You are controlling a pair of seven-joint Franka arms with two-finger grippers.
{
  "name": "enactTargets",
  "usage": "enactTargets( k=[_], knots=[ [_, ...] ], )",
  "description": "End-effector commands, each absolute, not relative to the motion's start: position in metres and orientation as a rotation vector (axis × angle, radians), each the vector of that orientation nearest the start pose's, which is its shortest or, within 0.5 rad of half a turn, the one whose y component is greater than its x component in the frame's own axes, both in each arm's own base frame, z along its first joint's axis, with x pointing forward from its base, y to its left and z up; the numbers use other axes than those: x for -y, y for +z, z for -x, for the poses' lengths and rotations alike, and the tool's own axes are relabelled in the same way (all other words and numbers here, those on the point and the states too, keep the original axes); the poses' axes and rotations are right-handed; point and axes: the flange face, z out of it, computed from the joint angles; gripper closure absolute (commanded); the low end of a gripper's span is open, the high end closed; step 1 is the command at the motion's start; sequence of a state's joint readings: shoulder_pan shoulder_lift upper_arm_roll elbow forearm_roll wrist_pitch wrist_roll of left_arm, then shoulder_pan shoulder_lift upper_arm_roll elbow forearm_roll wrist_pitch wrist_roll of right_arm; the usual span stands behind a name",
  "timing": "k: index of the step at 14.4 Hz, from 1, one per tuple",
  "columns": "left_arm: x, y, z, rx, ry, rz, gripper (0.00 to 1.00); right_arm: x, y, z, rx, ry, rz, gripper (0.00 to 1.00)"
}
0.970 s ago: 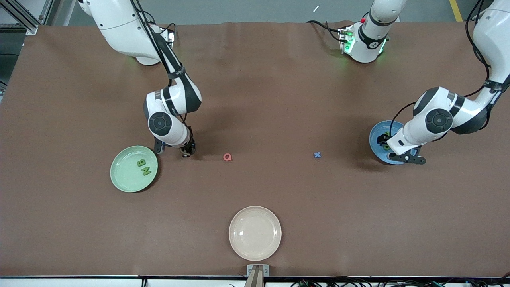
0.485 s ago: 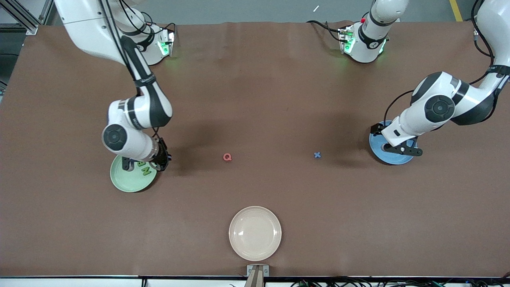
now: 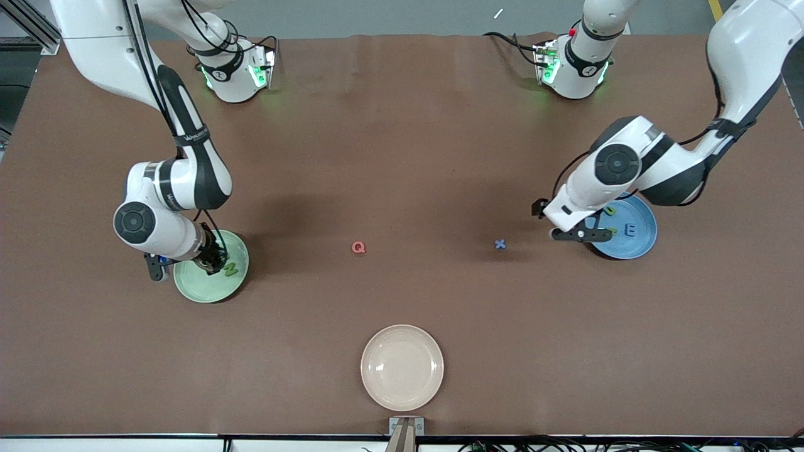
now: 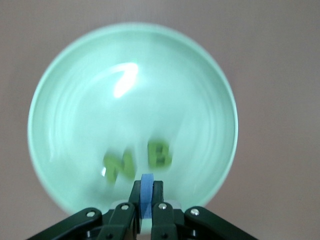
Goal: Sort upper and lower case letters into plates
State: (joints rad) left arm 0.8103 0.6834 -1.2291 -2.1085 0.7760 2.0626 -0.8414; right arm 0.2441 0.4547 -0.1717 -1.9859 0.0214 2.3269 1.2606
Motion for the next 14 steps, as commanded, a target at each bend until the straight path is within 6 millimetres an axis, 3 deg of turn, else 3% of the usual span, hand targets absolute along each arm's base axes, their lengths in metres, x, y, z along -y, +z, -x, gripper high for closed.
enactTargets(
  k=[1,6,8,11,12,13,14],
  knots=[
    [0.221,0.25,-0.532,0.118,0.16,3.069,0.01,0.001,0.22,-0.591,-1.75,0.038,2.73,1.0],
    [0.28,0.214,-0.542,0.246,0.086,3.082,0.01,0.004,0.204,-0.592,-1.748,0.023,2.731,0.99],
    [0.292,0.206,-0.547,0.263,0.071,3.095,0.03,0.003,0.202,-0.594,-1.75,0.013,2.727,0.99],
    [0.293,0.192,-0.548,0.271,0.074,3.089,0.13,0.002,0.204,-0.595,-1.758,0.018,2.722,0.94],
    [0.291,0.188,-0.549,0.279,0.072,3.094,0.17,0.002,0.205,-0.595,-1.762,0.022,2.722,0.66],
    [0.29,0.185,-0.549,0.279,0.074,3.095,0.21,0.001,0.205,-0.594,-1.764,0.024,2.721,0.26],
    [0.29,0.184,-0.548,0.275,0.075,3.096,0.24,-0.002,0.206,-0.595,-1.767,0.022,2.717,0.0]
  ],
)
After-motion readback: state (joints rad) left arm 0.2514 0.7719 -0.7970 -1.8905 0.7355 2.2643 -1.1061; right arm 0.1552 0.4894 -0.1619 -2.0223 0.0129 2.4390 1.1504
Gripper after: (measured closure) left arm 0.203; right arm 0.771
